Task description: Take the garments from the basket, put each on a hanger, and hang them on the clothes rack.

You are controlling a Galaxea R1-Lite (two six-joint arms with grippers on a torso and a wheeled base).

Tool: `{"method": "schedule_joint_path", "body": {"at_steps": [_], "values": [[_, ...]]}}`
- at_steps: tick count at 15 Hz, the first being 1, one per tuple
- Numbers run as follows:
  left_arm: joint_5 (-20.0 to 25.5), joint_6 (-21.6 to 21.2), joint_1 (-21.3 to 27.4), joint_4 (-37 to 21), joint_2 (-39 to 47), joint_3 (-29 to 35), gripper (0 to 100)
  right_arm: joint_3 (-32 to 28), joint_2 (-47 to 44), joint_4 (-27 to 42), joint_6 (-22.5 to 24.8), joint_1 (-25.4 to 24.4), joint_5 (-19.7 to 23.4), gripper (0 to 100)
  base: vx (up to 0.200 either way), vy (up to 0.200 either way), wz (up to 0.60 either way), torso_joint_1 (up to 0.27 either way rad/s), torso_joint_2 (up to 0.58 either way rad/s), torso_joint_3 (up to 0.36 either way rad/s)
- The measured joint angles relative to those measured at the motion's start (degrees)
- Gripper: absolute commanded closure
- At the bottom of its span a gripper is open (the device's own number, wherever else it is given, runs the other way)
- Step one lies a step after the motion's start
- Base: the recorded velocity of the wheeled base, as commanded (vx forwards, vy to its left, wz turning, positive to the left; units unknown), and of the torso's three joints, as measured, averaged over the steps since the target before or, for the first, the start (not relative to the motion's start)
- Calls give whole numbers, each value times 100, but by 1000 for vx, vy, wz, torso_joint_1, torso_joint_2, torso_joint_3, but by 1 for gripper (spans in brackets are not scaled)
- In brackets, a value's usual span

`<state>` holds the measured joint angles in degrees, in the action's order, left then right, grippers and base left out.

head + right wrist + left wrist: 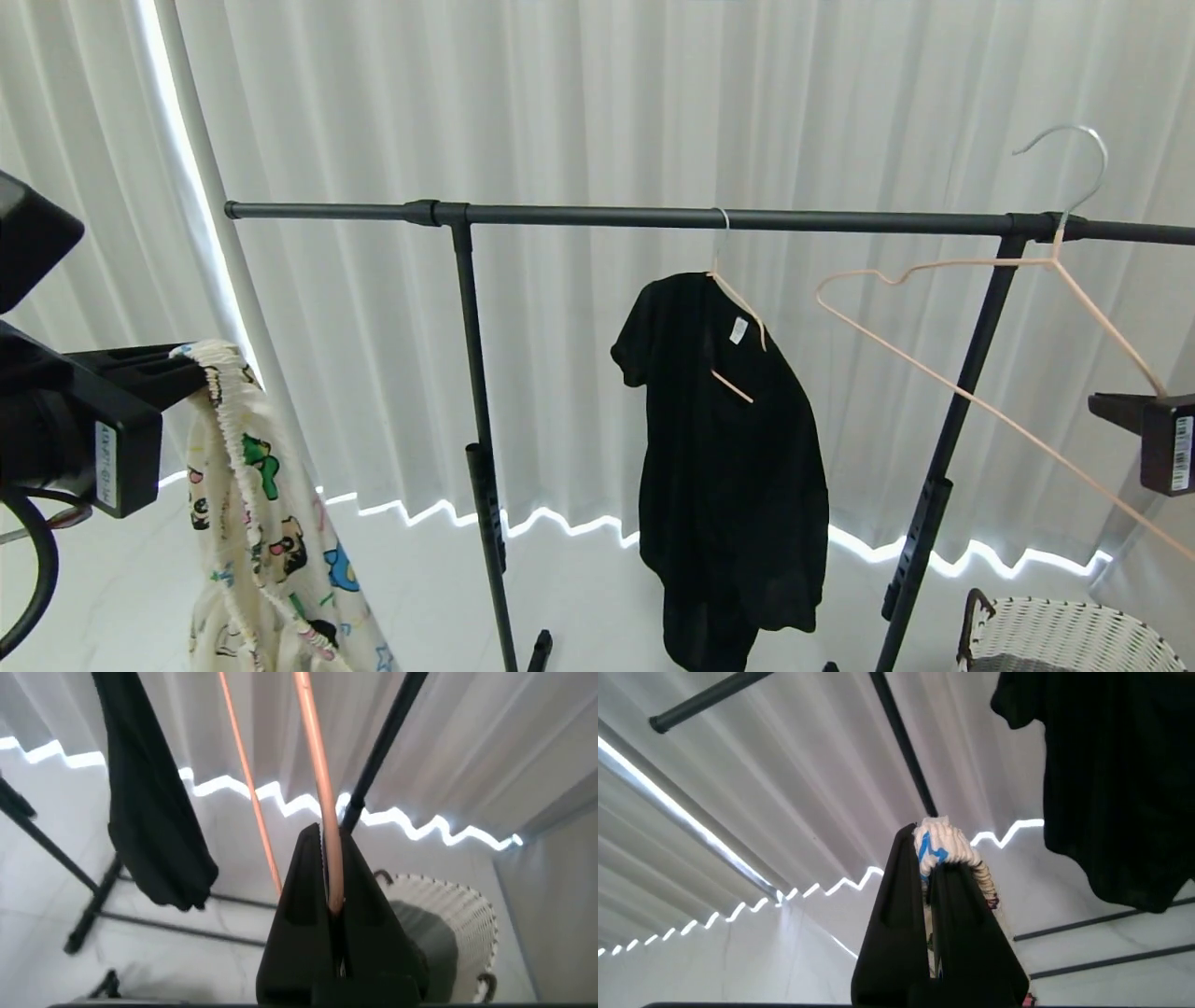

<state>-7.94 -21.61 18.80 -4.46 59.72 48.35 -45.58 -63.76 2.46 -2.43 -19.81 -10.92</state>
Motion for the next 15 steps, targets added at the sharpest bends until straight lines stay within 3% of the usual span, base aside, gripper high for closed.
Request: {"method": "schedule_joint_path", "body": {"at_steps": [4,8,12,15], "values": [[17,0,0,0,23,-26,100,-9,378,-176,154,-105,635,100,0,0,0,0,0,0],[9,117,-4,-33,76,-1,100,33,673,-94,305,-784,736,100,0,0,0,0,0,0],[-2,1398,72,-38,555,410,100,168,463,-91,185,-1629,749,100,0,0,0,0,0,0],[-27,1849,99,-101,1142,761,100,405,177,-311,-369,-2448,753,100,0,0,0,0,0,0]]}}
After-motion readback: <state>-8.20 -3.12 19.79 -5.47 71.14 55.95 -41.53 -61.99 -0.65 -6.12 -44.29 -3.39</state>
